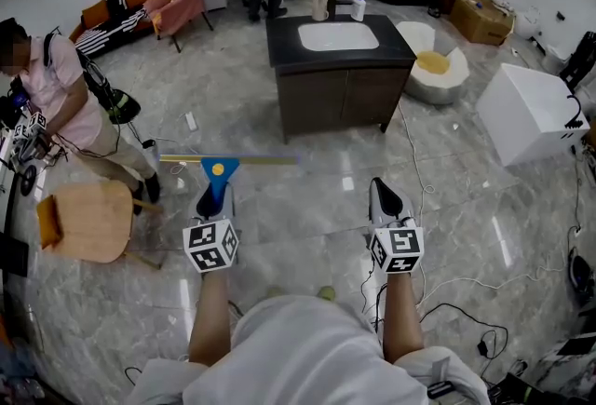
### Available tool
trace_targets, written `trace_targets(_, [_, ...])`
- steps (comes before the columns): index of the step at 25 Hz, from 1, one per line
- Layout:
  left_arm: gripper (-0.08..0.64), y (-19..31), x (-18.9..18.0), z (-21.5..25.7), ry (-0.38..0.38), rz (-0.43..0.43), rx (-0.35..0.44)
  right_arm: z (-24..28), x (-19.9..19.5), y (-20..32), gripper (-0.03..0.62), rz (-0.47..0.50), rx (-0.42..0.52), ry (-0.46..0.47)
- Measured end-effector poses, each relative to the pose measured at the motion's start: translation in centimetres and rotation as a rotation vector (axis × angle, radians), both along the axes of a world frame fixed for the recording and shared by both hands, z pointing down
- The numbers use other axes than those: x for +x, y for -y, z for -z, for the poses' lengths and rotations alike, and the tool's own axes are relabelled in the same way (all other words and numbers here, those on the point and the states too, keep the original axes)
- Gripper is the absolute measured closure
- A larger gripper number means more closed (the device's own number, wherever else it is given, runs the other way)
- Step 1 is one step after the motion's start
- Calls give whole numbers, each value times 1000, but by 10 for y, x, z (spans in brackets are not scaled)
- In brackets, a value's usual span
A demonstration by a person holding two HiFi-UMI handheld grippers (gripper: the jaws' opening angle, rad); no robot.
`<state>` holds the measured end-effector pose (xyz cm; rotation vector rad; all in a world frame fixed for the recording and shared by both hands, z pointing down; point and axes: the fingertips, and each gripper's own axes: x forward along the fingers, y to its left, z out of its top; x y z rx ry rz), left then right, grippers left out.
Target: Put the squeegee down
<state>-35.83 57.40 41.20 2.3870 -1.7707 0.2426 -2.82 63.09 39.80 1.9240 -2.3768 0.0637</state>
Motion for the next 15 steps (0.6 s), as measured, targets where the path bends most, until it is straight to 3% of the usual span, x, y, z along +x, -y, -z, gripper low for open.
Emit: trace_targets(15, [431,4,70,3,16,19,-1,-1,71,8,591,32,7,24])
